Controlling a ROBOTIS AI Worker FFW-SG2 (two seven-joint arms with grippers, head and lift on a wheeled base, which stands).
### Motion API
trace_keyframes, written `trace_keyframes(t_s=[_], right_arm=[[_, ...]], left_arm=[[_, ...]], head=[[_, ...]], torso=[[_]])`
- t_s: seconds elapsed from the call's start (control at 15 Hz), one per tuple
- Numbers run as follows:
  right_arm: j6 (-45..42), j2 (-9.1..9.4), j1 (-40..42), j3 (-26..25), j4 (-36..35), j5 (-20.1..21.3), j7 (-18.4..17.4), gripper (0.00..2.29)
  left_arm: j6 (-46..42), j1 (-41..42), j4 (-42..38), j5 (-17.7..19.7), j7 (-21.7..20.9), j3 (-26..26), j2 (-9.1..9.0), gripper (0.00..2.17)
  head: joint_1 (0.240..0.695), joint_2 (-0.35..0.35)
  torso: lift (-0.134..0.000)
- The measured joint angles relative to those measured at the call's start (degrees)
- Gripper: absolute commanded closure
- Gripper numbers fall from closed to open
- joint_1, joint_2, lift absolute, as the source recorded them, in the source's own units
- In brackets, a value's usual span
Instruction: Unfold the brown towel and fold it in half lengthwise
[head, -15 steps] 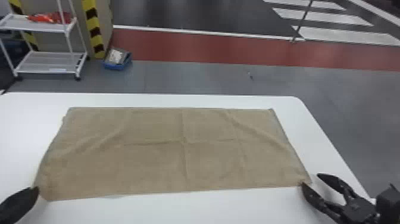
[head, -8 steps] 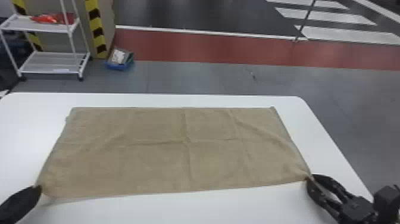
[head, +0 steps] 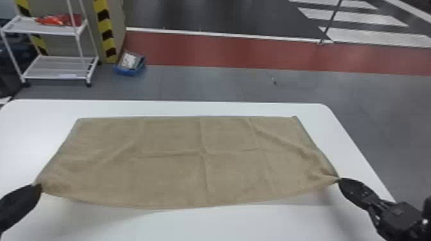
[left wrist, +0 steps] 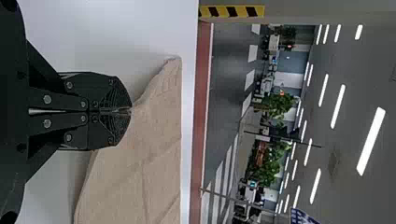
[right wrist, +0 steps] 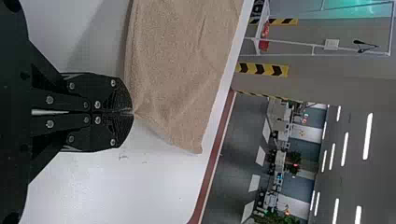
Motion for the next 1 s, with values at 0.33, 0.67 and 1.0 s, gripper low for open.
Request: trace_keyframes(t_s=[0.33,0.67,1.0], right_arm=[[11.67,-0.35,3.25,-8.67,-12.55,-5.45,4.53,1.33],[21.41,-1.55,-4.06,-10.43,-13.49,-7.5,4.48,1.33],[25.52,-1.9,-15.81,-5.15,-5.92,-3.74,3.3,1.33]], left_arm=[[26.52,1.92,-13.33,0.96,-0.1,6.85,-0.9,1.42],[34.6,-3.95,-17.25,3.89,4.07,9.41,-2.79,1.42],[32.52,-18.17,-9.02,2.19,8.84,1.87,-4.25,1.42]], head=[[0.695,-0.229],[0.695,-0.227],[0.695,-0.201]], torso=[[-0.125],[-0.125],[-0.125]])
